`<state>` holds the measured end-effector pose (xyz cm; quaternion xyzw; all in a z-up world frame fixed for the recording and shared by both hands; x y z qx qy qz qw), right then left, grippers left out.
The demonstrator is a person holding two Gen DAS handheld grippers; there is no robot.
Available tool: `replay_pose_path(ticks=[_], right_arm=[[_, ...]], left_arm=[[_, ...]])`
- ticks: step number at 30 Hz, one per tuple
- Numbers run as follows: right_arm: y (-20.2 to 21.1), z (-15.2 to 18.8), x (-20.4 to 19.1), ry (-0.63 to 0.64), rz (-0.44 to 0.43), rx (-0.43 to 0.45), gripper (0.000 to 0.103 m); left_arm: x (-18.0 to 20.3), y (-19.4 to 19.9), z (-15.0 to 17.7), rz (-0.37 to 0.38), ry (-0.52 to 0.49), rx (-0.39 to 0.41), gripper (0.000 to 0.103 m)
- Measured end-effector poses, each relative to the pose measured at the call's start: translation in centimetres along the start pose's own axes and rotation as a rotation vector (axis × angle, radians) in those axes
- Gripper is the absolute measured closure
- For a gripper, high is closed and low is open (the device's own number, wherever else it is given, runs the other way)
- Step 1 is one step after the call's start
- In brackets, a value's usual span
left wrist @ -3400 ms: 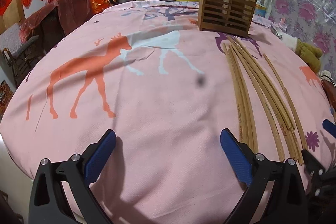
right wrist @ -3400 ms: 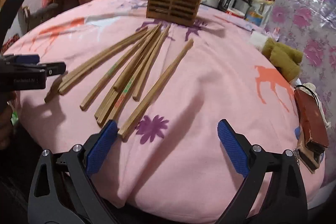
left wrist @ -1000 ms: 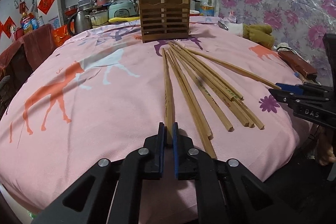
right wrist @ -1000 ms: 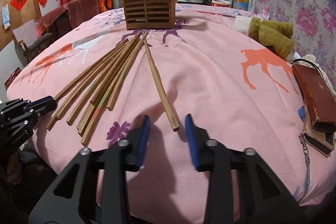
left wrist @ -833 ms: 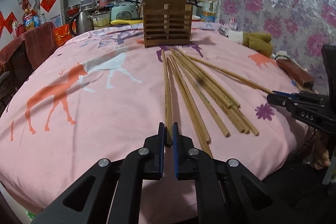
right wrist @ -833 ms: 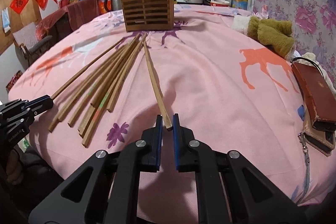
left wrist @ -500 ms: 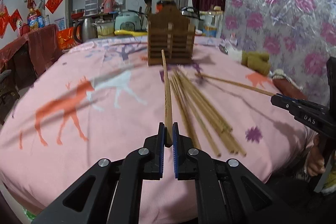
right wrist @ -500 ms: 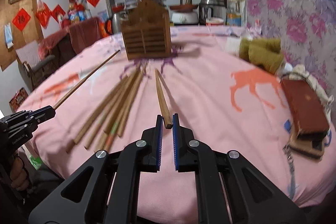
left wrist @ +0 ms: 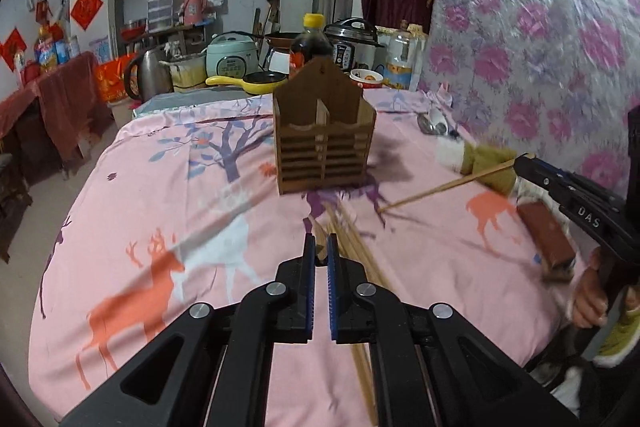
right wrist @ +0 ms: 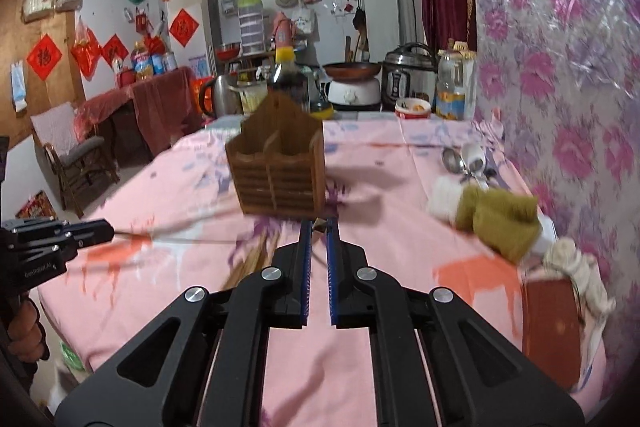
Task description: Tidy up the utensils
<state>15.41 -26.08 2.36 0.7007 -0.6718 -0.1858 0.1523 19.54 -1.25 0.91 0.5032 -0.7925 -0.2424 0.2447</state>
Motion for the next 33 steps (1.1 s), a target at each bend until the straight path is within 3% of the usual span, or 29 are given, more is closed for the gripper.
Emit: replay_pose_path(ticks=[4,12,18,25,28,33], right_arm=[[-0.8,-2.2,0.0,0.019,-0.003,0.024,0.097],[-2.7,-5.4,-0.4,0.044,-0.015,0.030,0.097],[-4.0,-10.5,-1.3,0.063,-0.029,0.073,0.097],[-5.7,-17.7,-1.5,0.013,-0.033,0.177,0.097],[-7.8,-18.9,-1.2,-0.011,-0.019,0.207,0.097],[-11.7,-18.1,-0.4,-0.059,-0.028,0.195,0.097]], left_arm=[[-0.9,0.5,-2.8,0.034,0.039,0.007,0.097],[-0.7,-0.9,-7.0,0.028,0.021,0.015,0.097],[1.5,0.5,-13.8,0.058,-0.031,0.086,0.097],[3.2,2.6,-21.8,0.010,-0.080,0.221,0.097],[2.7,0.5,-23.2,0.004,-0.057,0.220,0.097],[0.8,-6.4,-21.8,0.001,0.005,0.112,0.097]])
Point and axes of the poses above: each gripper's, at about its wrist camera, not at the fingertips, and y roughly against the way its jaws point, x to its right, z to its underside, the point moved 2 cm from there along -y, roughly the way its jaws point, and after that the axes turned 4 degrees about y, right-handed, at the moved point
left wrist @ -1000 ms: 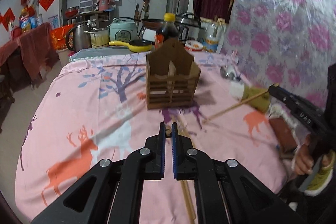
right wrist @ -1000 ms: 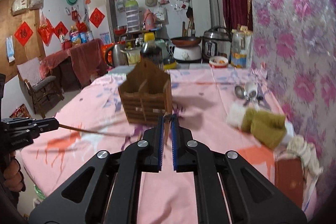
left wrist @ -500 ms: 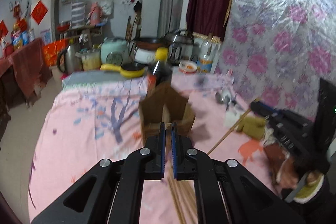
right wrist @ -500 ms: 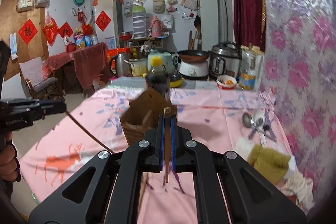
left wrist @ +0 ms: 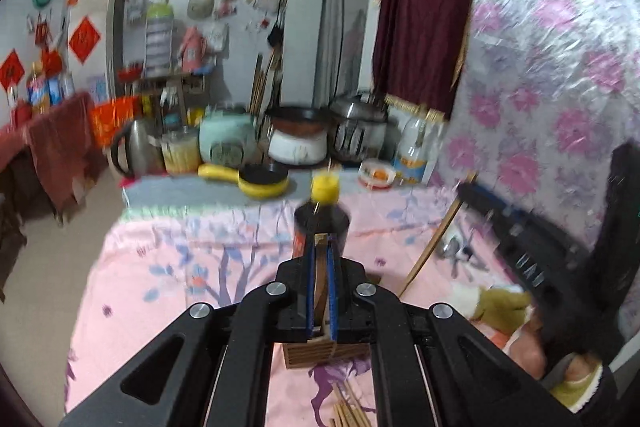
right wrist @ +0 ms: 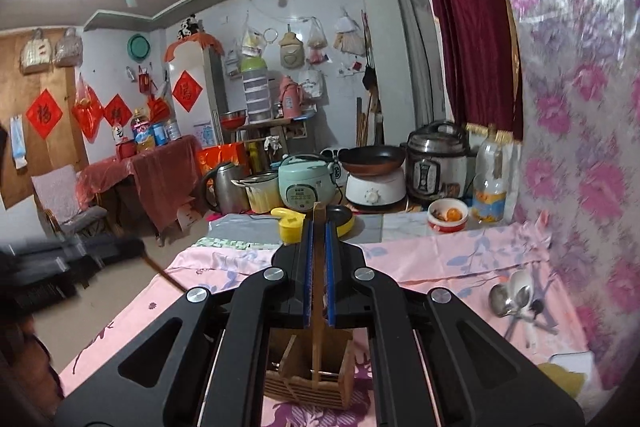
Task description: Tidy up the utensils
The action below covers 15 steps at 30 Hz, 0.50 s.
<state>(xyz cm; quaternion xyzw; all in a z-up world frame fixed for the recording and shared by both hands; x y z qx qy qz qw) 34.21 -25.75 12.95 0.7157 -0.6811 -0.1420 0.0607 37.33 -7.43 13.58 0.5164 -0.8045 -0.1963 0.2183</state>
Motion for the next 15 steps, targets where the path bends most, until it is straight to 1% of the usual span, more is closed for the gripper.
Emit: replay_pose_path(ticks=[3,5,10,12,13,15], right_arm=[[-0.9,0.3,0.7,-0.020,-0.006,0.008,0.097],[-1.1,-0.1,1.0,-0.029,-0.012,0.015,0.097],[-1.0,-2.3,0.5,-0.013,-0.019,0.052,0.097],[-1.3,-2.7,0.3,-0.003,-0.013,0.057,0.097],[-1.8,-2.3,0.1,0.007,-0.007,0.050,0.097],[-3.3,-0.9,-0.2,0.024,0.011,0.009,0.097]], left_arm=[[-1.0,-2.9,1.6,-0.010,0.011,-0.056,0.097],[-1.5,-3.9,2.3,-0.014,0.022,-0.075,0.097],[-2.6,-5.6,3.0,-0.016,0.033,-0.099,0.097],[-2.8,-6.0,3.0,-0.023,0.040,-0.102,0.097],[-3.0,-6.1,3.1,-0.022,0.049,-0.107,0.094],[-3.3,-6.5,3.4,-0.021,0.070,-0.118,0.064]])
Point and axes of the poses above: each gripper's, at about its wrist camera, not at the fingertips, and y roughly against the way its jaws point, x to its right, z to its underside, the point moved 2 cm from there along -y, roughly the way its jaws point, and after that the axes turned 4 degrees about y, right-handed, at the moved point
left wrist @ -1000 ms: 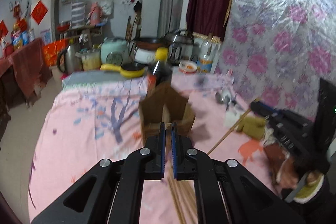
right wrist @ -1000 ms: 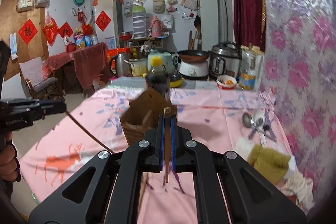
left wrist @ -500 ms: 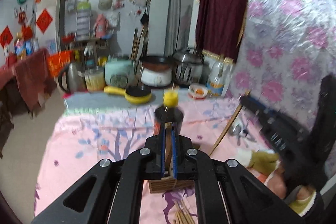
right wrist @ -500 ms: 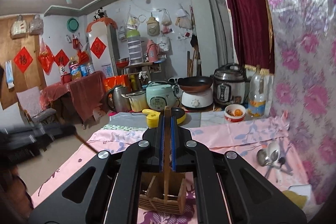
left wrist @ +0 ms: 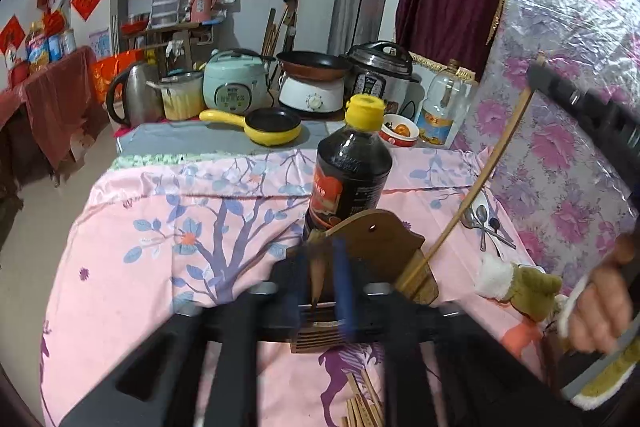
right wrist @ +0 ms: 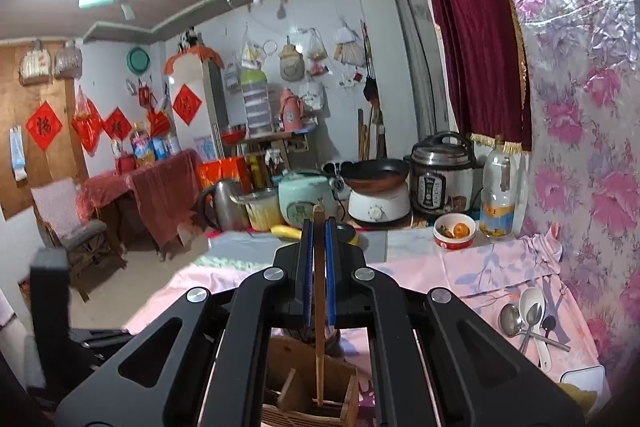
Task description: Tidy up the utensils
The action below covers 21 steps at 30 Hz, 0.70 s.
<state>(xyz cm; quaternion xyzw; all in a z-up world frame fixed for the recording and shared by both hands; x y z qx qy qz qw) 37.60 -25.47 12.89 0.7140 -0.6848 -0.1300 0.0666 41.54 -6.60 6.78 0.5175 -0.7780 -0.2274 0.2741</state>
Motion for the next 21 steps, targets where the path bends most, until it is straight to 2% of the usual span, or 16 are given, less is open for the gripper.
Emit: replay_pose_path(ticks=[1,2,4,7,9,12,14,17,21], right_arm=[[-0.6,0.6,-0.1,0.006,0.003,-0.024,0.095],[-1.4,1.6,-0.1,0.017,0.000,-0.064,0.091],[-2.3,3.1,0.4,0.006,0.023,-0.126,0.090],[-2.2,4.1,1.3,-0.022,0.026,-0.163,0.089],[-1.3,4.5,1.7,-0.039,0.024,-0.171,0.087],[1.2,5.3,2.2,-0.059,0.029,-0.157,0.059],[3.9,6.5,2.1,-0.063,0.055,-0.121,0.027],[7.5,9.1,1.9,-0.100,0.089,-0.088,0.010],[10.7,15.3,1.4,-0.183,0.086,-0.158,0.008]], left_arm=[[-0.2,0.0,0.0,-0.005,0.012,0.007,0.039],[-0.5,0.3,0.1,-0.011,0.023,0.026,0.031],[-0.7,0.9,0.1,-0.002,0.024,0.037,0.030],[-1.2,2.2,0.3,-0.012,0.037,0.063,0.017],[-1.6,3.3,0.5,-0.039,0.045,0.094,0.012],[-2.6,5.4,1.9,-0.068,0.066,0.134,0.009],[-3.3,6.5,3.4,-0.085,0.086,0.151,0.006],[-4.4,7.6,6.7,-0.137,0.106,0.154,0.006],[-5.2,7.8,13.2,-0.243,0.113,0.120,0.006]])
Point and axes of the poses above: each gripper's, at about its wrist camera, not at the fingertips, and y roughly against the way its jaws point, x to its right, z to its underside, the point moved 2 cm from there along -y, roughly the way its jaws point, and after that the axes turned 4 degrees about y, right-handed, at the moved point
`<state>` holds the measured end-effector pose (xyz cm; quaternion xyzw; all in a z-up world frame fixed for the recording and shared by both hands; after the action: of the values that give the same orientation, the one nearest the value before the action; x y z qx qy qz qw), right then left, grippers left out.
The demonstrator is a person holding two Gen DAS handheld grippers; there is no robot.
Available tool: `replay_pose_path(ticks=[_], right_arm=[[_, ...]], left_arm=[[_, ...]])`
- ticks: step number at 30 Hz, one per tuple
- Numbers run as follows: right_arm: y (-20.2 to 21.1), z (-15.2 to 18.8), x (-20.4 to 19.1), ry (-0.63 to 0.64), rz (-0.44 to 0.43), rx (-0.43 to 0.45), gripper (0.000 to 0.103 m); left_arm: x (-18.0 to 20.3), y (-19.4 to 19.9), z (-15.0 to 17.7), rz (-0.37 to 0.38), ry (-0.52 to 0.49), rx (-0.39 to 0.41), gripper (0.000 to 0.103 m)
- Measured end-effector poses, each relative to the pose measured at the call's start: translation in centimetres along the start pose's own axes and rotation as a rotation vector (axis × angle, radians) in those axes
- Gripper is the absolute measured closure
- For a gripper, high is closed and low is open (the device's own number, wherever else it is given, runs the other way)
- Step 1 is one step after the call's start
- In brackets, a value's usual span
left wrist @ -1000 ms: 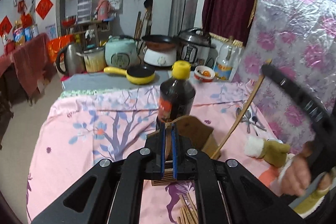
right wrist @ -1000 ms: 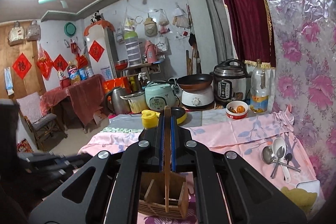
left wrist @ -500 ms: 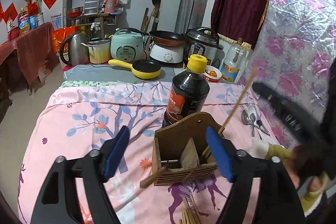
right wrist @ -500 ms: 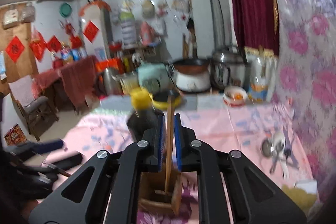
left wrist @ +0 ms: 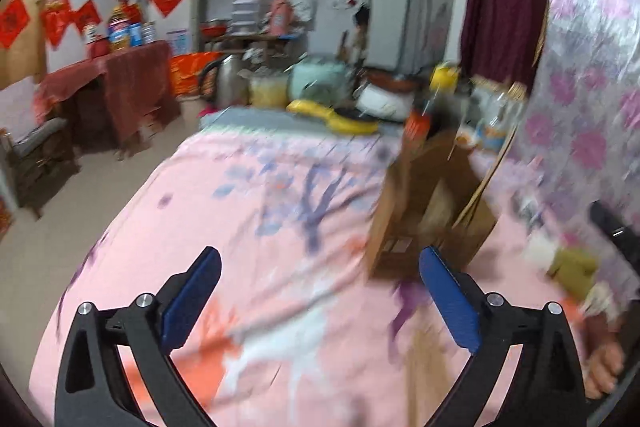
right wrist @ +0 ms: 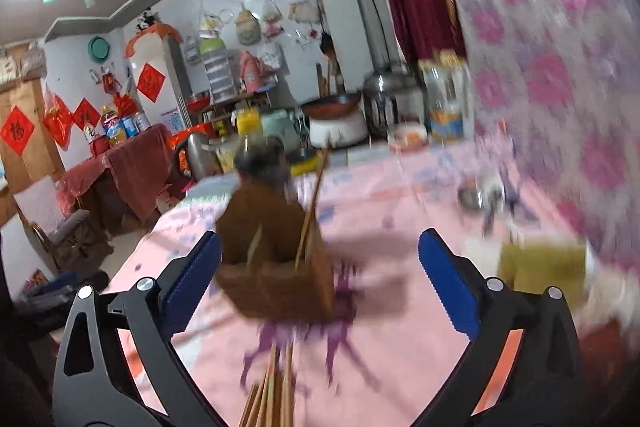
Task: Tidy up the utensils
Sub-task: 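Open both tools to release the chopsticks and withdraw from the holder, then move the right tool to a loose chopstick and begin closing on it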
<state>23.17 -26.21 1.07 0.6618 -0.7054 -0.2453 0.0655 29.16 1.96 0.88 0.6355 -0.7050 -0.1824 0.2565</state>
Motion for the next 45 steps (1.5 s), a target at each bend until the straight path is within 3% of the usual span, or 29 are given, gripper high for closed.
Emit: replay_pose_path(ticks=[3,8,12,15,21,26,30,35,38,42,45], right_arm=[[1.3,5.6,0.1,0.003,0.023,-0.065,0.008],[3.4,12.8,0.1,0.073,0.068,-0.151,0.008],[4.8,15.1,0.8,0.118,0.095,-0.172,0.008],[5.7,15.3,1.9,0.084,0.094,-0.180,0.008],[7.2,16.5,3.4,0.076,0.108,-0.180,0.008],[7.9,16.6,3.3,0.097,0.106,-0.161,0.008],[8.2,16.6,3.3,0.097,0.098,-0.156,0.008],[8.2,16.8,3.3,0.094,0.099,-0.162,0.008],[8.0,16.9,3.5,0.091,0.097,-0.169,0.008],[7.8,17.1,3.3,0.096,0.070,-0.182,0.008],[7.9,17.4,2.2,0.143,0.026,-0.187,0.008]], left_arm=[[-0.6,-0.1,7.1,-0.064,-0.041,-0.079,0.006],[-0.4,1.3,15.9,-0.058,-0.152,-0.188,0.006],[-1.3,4.0,20.3,0.029,-0.161,-0.224,0.006],[-2.2,5.4,22.2,0.099,-0.136,-0.242,0.006],[0.1,7.1,23.2,0.170,-0.205,-0.224,0.006],[1.9,6.9,24.7,0.168,-0.278,-0.258,0.006],[1.6,6.6,24.8,0.152,-0.269,-0.258,0.005],[0.5,6.0,24.2,0.096,-0.249,-0.229,0.004],[-1.4,5.3,23.2,-0.068,-0.240,-0.147,0.004],[-4.1,4.6,22.4,-0.058,-0.110,-0.174,0.004],[-3.6,4.8,22.7,-0.080,-0.118,-0.138,0.004]])
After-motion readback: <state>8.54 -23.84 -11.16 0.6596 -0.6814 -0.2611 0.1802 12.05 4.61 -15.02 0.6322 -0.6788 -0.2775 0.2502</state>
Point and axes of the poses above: each gripper's, at about its wrist camera, not at the fingertips, and y roughly against the way its jaws point, x to its right, z to its underside, the point moved 2 cm from there along -y, roughly the way its jaws point, and after that the axes turned 4 degrees about y, right-handed, at the moved point
